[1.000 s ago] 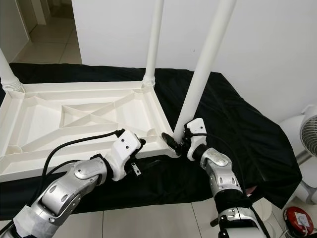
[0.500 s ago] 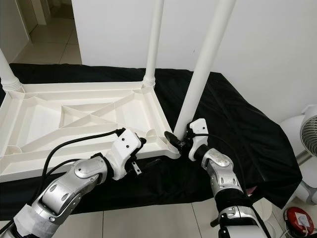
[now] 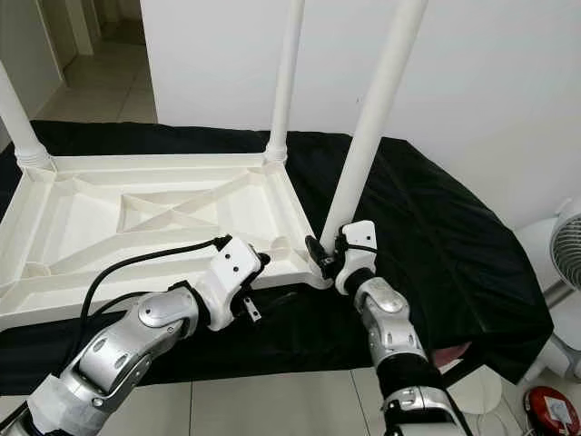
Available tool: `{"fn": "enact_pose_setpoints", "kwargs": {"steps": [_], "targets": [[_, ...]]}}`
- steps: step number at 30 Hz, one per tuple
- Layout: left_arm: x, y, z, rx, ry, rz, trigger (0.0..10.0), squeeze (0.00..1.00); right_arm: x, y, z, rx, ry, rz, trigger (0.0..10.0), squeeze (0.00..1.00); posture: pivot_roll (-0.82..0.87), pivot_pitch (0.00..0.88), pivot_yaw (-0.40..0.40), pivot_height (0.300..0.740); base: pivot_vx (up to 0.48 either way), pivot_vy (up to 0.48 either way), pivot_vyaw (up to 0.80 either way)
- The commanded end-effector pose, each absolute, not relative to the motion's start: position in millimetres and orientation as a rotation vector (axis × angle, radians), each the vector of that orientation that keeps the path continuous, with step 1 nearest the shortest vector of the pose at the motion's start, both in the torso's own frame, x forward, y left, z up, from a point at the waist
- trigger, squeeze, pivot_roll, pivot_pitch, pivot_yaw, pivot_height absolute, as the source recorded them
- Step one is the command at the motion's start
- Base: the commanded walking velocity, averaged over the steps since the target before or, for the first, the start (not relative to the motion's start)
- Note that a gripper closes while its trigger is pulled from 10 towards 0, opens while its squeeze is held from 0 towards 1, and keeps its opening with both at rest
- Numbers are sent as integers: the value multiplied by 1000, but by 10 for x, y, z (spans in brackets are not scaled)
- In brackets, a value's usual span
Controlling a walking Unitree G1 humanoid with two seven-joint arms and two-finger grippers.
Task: Building children table
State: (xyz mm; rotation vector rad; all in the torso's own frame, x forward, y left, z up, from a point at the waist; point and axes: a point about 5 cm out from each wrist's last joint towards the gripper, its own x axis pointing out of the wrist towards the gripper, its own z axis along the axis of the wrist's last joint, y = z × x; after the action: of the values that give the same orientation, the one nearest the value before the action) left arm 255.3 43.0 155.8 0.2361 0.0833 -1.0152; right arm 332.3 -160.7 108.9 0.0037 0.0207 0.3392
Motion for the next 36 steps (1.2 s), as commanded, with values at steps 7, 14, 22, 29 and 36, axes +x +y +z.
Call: {"fn": "enact_pose_setpoints", "kwargs": {"steps": [7, 14, 22, 29, 36], "targets": [[2518, 376, 1506, 240, 112, -1088, 10000, 0, 3192, -1565, 920, 21, 108, 132, 10000, 0, 9, 0, -107, 740, 0, 0, 0], [2515, 374, 1498, 241, 112, -1091, 10000, 0, 3070, -1452, 915, 54, 107, -52, 10000, 0, 13, 0, -111, 740, 0, 0, 0], [2529, 363, 1510, 233, 107, -1086, 10000, 0, 2973, -1370, 924, 88, 119, -171, 10000, 0, 8, 0, -109, 740, 0, 0, 0], [2552, 376, 1518, 237, 103, -1079, 10000, 0, 2950, -1345, 939, 143, 123, -190, 10000, 35, 8, 0, -112, 740, 0, 0, 0], [2537, 358, 1510, 229, 104, -1079, 10000, 0, 2959, -1299, 1081, 185, 51, -135, 10000, 1000, 7, 0, -115, 740, 0, 0, 0]]}}
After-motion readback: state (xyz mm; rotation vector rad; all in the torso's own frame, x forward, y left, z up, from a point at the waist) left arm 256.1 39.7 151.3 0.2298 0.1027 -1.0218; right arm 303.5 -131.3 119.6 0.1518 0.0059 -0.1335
